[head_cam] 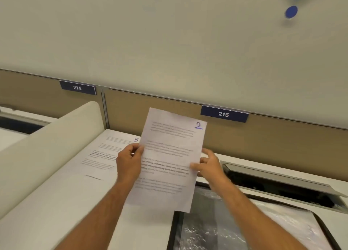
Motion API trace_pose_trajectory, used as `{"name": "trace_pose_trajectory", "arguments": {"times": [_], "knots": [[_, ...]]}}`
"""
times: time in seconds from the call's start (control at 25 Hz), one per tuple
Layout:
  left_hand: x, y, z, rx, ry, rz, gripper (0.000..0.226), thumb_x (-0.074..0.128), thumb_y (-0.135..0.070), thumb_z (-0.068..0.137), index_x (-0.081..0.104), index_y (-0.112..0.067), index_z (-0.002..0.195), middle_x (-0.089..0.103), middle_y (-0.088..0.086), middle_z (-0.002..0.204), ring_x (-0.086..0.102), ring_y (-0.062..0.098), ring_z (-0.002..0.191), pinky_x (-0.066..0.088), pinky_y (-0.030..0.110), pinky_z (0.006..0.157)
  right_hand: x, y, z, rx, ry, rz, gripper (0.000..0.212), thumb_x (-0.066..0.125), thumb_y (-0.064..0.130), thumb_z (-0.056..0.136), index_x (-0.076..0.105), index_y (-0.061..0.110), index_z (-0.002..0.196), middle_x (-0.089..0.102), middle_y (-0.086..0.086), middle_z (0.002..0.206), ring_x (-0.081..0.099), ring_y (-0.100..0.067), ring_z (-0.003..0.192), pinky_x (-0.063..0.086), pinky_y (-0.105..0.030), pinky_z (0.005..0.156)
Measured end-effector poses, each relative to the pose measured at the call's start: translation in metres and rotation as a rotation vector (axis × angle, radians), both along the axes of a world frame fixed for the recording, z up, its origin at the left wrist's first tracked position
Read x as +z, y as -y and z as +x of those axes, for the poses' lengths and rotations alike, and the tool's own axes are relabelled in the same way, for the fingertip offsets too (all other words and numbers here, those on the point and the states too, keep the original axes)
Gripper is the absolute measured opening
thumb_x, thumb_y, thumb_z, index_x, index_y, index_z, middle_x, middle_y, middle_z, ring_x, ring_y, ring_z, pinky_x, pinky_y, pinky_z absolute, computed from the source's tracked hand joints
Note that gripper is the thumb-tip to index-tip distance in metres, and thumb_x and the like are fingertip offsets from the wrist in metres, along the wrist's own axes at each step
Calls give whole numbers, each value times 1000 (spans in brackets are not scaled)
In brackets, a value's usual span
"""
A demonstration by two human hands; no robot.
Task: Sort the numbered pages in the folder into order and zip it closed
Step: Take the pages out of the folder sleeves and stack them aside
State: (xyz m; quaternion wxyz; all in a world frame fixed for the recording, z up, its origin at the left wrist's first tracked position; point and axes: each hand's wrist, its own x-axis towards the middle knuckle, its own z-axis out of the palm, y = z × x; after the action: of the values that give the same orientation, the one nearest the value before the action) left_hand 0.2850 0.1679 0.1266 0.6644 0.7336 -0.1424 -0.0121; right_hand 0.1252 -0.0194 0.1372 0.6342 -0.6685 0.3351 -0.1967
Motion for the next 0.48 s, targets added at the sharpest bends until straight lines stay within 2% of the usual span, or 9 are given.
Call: {"name": "trace_pose_trajectory", "arguments": {"times": [0.12, 0.24, 0.32, 0.48], "knots": [[-2, -32, 47, 98, 42, 180, 19, 61, -23, 98, 74, -13, 107, 72, 0, 99, 64, 21, 94, 51, 37, 87, -25, -34, 47, 22, -13, 96, 57, 65, -10, 86, 48, 11, 136, 71, -12, 106, 72, -26, 97, 61, -45, 84], [-13, -60, 95, 164, 74, 358, 23, 56, -22, 100, 73, -10, 111, 71, 5, 104, 59, 22, 93, 46, 35, 87, -44, -64, 91, 22, -33, 147, 54, 70, -6, 86, 47, 16, 129, 71, -10, 108, 71, -25, 98, 61, -42, 86], [-22, -73, 125, 193, 72, 432, 22, 57, -23, 99, 74, -12, 108, 72, 5, 100, 60, 25, 92, 47, 37, 86, -58, -81, 121, 14, -48, 143, 54, 74, -5, 83, 46, 18, 124, 71, -10, 105, 71, -24, 96, 62, -39, 83], [-38, -87, 172, 251, 50, 558, 19, 67, -26, 93, 75, -16, 108, 74, 4, 102, 64, 31, 100, 49, 41, 87, -83, -101, 172, -21, -51, 151, 34, 78, -4, 75, 60, 10, 100, 71, -14, 99, 74, -26, 88, 64, -40, 73]]}}
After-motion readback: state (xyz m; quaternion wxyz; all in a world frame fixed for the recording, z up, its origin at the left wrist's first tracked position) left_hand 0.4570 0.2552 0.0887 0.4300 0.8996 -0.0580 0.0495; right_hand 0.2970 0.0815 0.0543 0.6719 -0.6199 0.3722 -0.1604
